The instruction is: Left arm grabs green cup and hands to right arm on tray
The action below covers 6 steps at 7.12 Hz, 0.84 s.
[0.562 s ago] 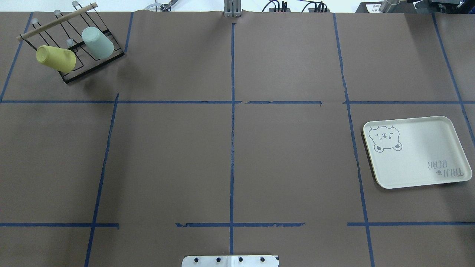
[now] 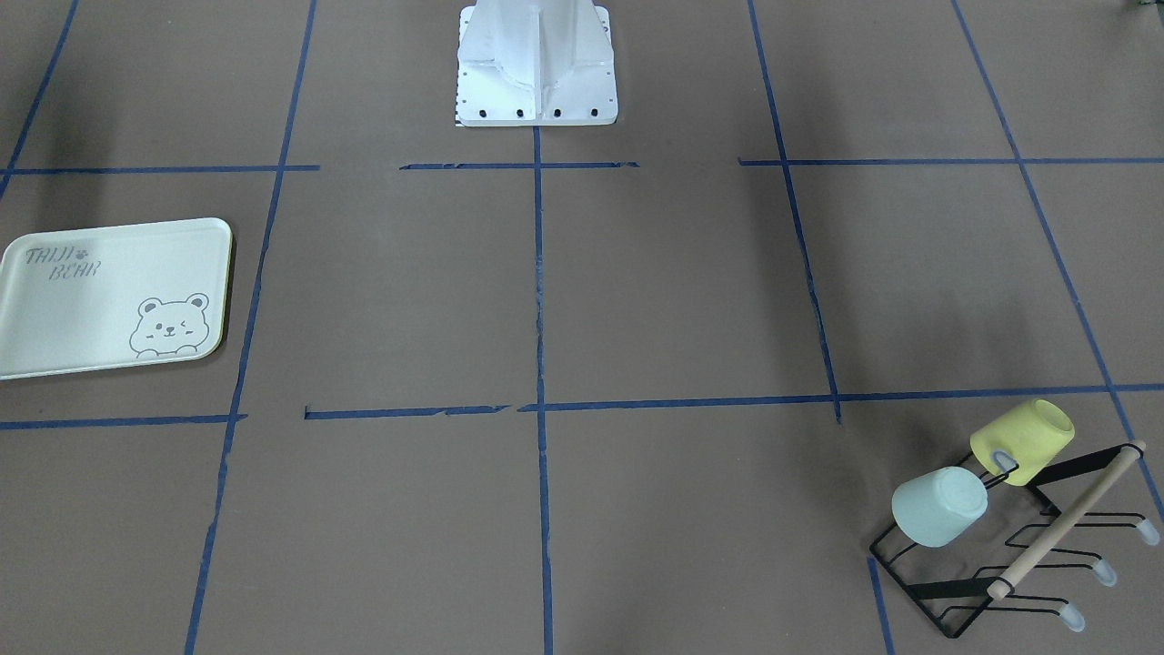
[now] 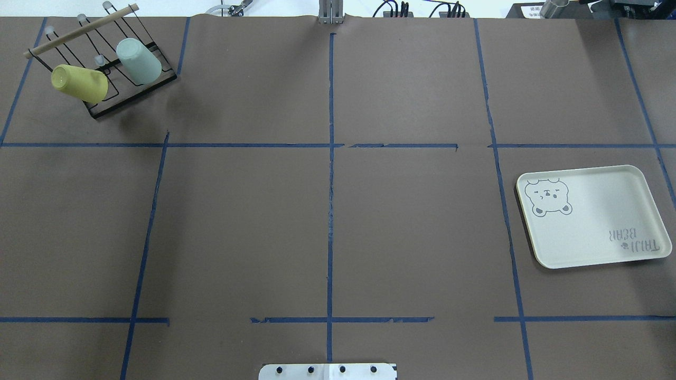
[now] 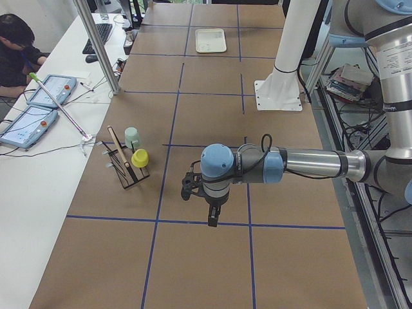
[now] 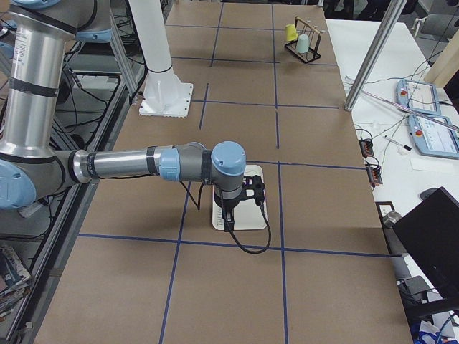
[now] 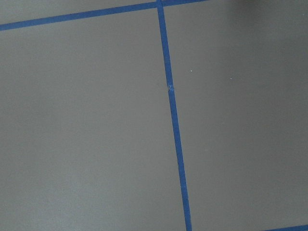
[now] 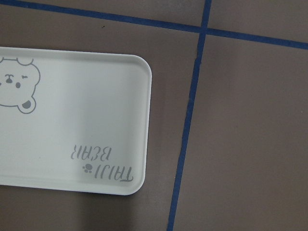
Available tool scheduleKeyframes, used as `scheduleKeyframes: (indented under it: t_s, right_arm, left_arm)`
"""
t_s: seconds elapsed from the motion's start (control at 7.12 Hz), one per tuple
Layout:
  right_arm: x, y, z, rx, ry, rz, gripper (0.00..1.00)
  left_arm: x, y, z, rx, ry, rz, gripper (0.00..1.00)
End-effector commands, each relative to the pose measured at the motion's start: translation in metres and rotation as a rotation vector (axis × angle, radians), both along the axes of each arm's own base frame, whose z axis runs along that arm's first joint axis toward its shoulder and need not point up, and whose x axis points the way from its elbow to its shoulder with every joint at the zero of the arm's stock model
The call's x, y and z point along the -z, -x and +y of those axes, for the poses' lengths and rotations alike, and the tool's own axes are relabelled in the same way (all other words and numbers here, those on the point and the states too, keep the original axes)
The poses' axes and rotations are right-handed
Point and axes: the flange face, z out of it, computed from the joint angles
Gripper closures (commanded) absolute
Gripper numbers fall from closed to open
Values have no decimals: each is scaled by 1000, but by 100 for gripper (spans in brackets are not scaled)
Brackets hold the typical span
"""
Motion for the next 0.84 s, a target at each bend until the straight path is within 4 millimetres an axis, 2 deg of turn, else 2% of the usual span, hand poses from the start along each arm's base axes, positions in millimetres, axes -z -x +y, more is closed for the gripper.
scheduleKeyframes:
  t_s: [0.0,0.28,0.56,0.7]
  right_arm:
    - [1,0,0,-1,-2,0,0]
    - [2,0,-1,-1,-5,-2,0]
    - [7,0,-6,-1,-17,-1,0]
    - [7,0,-6,-1,-17,-1,0]
  left_arm:
    - [2,0,-3,4,-2,1,0]
    - [29,0,-37,6,-119,1,0]
    - [51,1,-56,7,-245,-1,0]
    - [69,1,-75,9,-283,4,0]
